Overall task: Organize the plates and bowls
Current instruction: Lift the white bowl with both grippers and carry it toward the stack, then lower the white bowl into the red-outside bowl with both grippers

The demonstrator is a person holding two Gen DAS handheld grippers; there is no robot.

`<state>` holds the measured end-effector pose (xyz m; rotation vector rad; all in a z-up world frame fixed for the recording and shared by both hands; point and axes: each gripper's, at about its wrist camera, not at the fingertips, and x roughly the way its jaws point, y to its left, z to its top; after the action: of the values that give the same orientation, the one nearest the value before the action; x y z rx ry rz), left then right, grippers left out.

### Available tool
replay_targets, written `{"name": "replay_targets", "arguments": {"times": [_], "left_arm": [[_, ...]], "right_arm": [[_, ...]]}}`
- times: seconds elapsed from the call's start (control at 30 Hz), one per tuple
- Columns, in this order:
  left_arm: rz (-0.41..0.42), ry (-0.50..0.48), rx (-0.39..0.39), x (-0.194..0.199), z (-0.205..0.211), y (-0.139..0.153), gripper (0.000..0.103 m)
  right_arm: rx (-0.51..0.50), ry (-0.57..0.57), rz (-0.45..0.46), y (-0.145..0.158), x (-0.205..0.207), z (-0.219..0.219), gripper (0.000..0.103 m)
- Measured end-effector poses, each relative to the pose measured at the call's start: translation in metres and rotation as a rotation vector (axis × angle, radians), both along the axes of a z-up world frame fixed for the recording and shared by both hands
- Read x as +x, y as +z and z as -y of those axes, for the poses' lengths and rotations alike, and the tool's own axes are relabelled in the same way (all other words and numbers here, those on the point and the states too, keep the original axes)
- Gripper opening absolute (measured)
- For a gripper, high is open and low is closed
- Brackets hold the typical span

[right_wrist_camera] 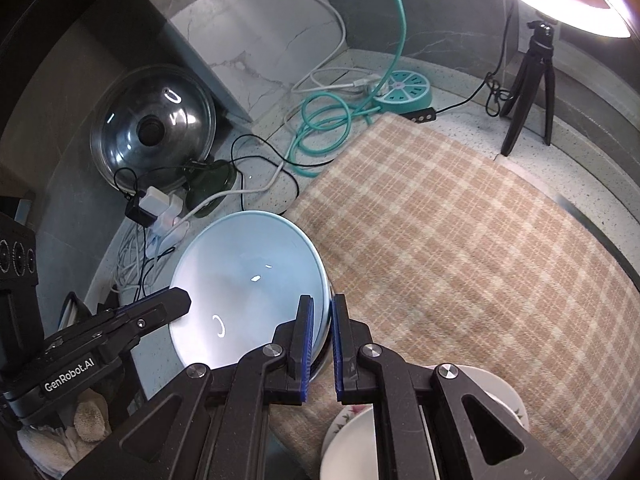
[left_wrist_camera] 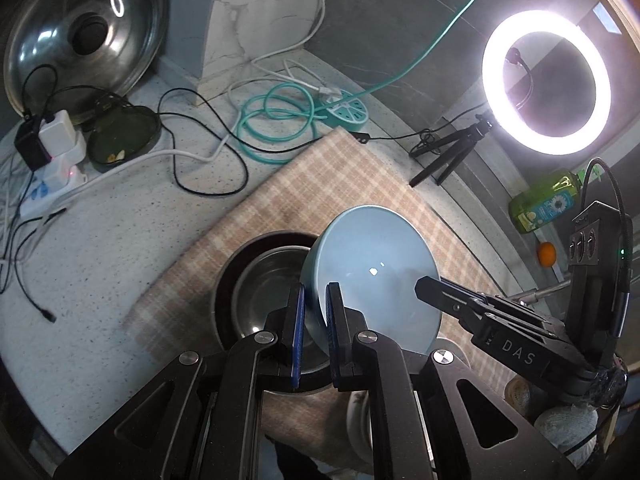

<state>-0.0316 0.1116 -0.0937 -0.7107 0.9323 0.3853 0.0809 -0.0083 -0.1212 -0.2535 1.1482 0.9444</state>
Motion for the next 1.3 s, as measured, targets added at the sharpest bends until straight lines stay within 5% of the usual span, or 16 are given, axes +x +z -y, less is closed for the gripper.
{"name": "replay_targets", "arguments": {"times": [1.3], "left_arm": [[-0.062,0.019,-0.074,-0.015,-0.024,-0.05,0.009]], "right_arm": [[-0.102,0.033,-0.006,-0.043,-0.011,-0.034,0.008]]}}
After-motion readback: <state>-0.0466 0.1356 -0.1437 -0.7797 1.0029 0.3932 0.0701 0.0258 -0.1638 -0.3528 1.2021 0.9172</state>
